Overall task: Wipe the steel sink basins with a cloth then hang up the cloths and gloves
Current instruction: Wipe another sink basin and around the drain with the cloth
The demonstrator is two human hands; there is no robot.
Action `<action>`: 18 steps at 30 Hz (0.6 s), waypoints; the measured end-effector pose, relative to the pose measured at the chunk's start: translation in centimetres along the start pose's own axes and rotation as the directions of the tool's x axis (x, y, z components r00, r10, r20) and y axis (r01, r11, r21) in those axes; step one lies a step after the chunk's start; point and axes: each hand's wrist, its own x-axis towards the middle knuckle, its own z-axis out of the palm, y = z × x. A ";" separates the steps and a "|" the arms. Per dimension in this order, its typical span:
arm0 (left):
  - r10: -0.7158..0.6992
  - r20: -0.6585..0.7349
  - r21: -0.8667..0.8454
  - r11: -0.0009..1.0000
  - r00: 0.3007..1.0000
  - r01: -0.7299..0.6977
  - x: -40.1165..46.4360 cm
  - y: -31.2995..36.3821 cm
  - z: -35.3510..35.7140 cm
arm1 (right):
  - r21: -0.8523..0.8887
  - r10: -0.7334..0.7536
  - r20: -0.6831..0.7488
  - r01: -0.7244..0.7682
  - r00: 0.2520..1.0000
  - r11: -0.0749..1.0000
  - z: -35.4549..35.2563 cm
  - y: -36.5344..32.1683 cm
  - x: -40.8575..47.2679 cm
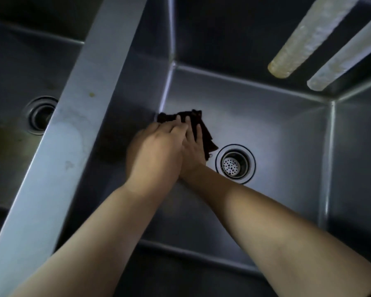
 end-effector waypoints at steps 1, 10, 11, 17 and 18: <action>-0.004 -0.015 -0.005 1.000 1.000 0.004 -0.1 0.0 -0.1 | 0.015 -0.034 -0.003 0.034 0.999 0.999 0.2 -0.7 -1.1; 0.176 0.002 0.174 0.969 0.984 -0.173 -1.4 -1.0 -3.7 | -0.031 -0.228 0.054 0.230 0.972 0.973 0.2 3.9 -5.6; 0.199 0.016 0.195 0.961 0.980 -0.199 -1.7 -1.4 -4.3 | -0.032 -0.158 0.041 0.160 0.987 0.987 -0.1 4.9 -5.4; 0.349 0.011 0.237 0.910 0.937 -0.342 -4.1 -4.1 -7.2 | -0.086 -0.005 0.060 0.010 0.998 0.996 -0.7 6.6 -5.7; 0.369 0.004 0.233 0.904 0.930 -0.359 -4.3 -4.6 -7.2 | -0.098 0.012 0.065 -0.006 0.998 0.995 -0.6 5.8 -6.0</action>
